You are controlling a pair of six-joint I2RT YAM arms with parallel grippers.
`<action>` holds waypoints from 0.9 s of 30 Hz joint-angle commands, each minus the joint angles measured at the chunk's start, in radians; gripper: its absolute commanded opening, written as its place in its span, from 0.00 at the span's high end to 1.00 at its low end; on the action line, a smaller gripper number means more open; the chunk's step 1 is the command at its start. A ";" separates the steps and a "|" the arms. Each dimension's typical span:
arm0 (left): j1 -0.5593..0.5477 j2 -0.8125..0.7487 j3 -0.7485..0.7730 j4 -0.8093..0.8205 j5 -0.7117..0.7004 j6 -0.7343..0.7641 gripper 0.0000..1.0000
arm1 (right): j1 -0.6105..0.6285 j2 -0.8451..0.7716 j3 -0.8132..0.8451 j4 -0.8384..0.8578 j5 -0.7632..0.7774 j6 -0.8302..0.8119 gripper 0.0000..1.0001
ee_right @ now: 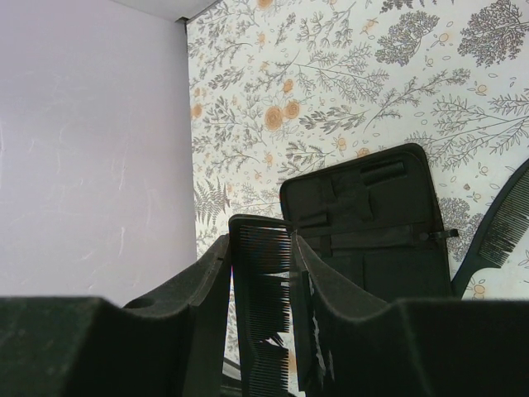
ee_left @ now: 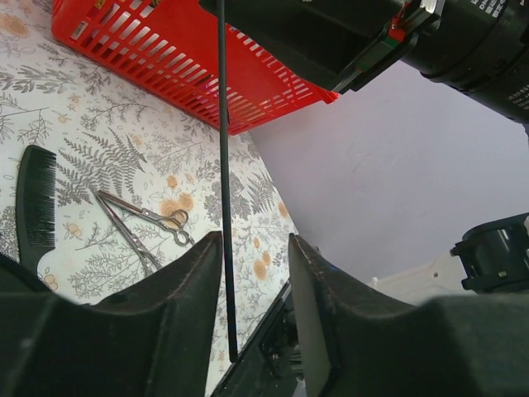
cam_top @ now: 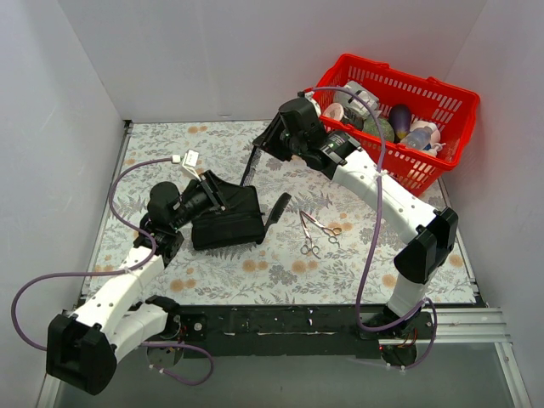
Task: Sort the hair-cutting tools
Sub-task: Adjust the comb.
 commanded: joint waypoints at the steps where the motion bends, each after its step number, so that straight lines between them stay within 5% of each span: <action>1: -0.003 -0.036 0.008 -0.012 -0.015 0.011 0.67 | 0.007 -0.003 0.038 0.039 0.024 0.012 0.80; 5: -0.003 -0.034 0.013 -0.013 -0.006 0.005 1.00 | 0.009 -0.006 0.035 0.038 0.032 0.011 0.80; 11: -0.003 -0.028 0.031 -0.026 0.017 0.017 1.00 | 0.014 -0.022 0.012 0.059 0.026 -0.005 0.78; 14: -0.003 -0.007 0.080 -0.089 0.053 0.046 1.00 | 0.014 -0.035 0.020 0.079 -0.034 -0.099 0.57; 15: -0.003 0.001 0.094 -0.107 0.070 0.060 1.00 | 0.014 -0.043 0.026 0.074 -0.058 -0.139 0.46; 16: -0.003 0.010 0.118 -0.121 0.108 0.075 1.00 | 0.010 -0.067 0.029 0.058 -0.066 -0.252 0.20; 18: -0.003 0.021 0.132 -0.132 0.164 0.072 1.00 | 0.007 -0.106 0.014 0.019 -0.089 -0.387 0.06; 23: -0.003 0.059 0.217 -0.251 0.377 0.140 1.00 | -0.005 -0.374 -0.182 -0.033 -0.029 -0.742 0.04; 27: -0.003 0.094 0.267 -0.348 0.537 0.207 1.00 | -0.023 -0.595 -0.359 -0.031 -0.104 -0.810 0.03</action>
